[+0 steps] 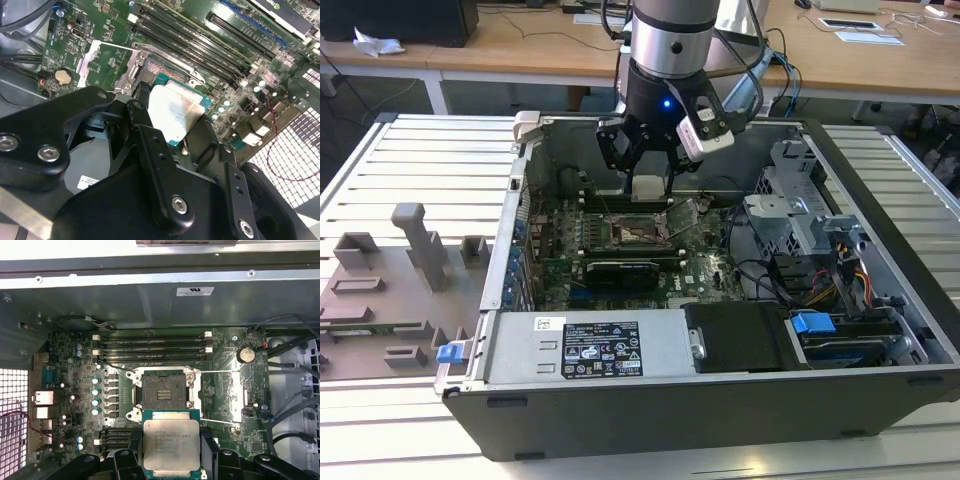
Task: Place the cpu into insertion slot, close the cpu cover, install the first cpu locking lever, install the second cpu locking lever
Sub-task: 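Place the cpu into insertion slot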
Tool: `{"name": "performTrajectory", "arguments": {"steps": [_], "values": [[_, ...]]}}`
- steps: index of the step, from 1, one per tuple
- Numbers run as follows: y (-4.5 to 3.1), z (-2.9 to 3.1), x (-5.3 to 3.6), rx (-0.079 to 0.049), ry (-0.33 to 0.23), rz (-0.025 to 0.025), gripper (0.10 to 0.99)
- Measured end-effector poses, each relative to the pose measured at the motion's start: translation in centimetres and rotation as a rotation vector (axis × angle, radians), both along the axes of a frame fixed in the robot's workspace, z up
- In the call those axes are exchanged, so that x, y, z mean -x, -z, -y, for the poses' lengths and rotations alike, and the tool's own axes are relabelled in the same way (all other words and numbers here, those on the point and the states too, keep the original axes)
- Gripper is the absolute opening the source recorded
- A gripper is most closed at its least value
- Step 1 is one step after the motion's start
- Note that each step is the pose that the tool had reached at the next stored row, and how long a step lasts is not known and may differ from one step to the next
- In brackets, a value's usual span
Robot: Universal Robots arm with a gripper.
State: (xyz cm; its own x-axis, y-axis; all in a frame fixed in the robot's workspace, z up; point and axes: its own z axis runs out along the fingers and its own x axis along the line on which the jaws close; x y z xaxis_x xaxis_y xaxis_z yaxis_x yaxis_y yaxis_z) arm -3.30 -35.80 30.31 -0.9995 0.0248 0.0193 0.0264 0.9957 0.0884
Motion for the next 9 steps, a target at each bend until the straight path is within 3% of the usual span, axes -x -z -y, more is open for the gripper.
{"name": "performTrajectory", "arguments": {"steps": [9], "values": [[0.74,0.00,0.00,0.000,0.000,0.0000,0.541]]}}
